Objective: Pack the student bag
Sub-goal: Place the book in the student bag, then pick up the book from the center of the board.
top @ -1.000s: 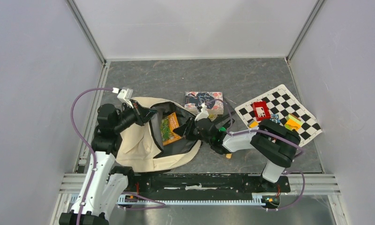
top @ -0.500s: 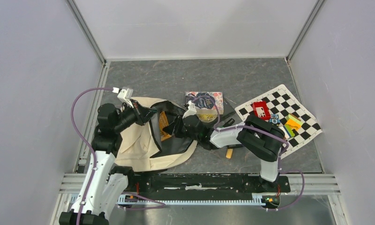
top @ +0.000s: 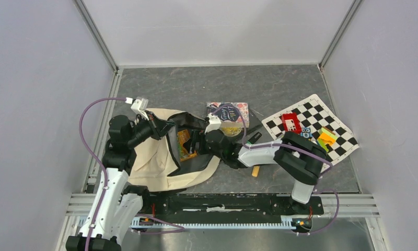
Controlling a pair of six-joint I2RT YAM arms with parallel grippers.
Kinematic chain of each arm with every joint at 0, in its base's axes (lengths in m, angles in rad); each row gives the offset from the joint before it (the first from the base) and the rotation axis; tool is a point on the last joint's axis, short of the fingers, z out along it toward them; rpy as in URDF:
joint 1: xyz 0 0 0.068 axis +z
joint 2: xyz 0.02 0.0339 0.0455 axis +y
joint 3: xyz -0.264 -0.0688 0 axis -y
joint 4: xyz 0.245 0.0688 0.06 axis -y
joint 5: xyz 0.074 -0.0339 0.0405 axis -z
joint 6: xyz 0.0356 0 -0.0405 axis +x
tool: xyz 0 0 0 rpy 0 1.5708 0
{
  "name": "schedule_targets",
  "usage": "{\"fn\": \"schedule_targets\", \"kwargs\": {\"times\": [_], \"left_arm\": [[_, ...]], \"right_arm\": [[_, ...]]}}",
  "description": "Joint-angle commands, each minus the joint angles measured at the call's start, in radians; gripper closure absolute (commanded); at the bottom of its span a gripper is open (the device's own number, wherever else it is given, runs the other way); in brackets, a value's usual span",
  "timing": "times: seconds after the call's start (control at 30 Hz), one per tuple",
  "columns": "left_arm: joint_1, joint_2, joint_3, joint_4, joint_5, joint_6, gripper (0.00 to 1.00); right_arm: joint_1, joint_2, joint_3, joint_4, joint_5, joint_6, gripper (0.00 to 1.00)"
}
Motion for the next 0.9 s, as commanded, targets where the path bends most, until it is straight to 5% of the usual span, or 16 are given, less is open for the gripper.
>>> {"fn": "schedule_targets", "kwargs": {"times": [0.0,0.27,0.47,0.67,0.87], "left_arm": [[0.006,-0.012,0.026,0.034,-0.037,-0.017,0.95],[0.006,-0.053,0.021,0.009,-0.134,0.003,0.94],[0.006,-0.042,0.026,-0.008,-0.153,0.007,0.95],[0.006,-0.044,0.042,-0.076,-0.269,0.025,0.95],[0.007,-0.035,0.041,-0.089,-0.3,0.026,0.95]], "right_arm": [[-0.002,-0.152,-0.077,0.01,0.098,-0.193,0.1],[-0.035,-0.452,-0.15,-0.154,0.089,-0.442,0.05],[-0.259,-0.584,-0.137,-0.371,-0.071,-0.571,0.02],[-0.464,-0.538,-0.026,-0.572,-0.207,-0.711,0.02],[-0.664,-0.365,0.044,-0.554,-0.38,-0.753,0.02]]}}
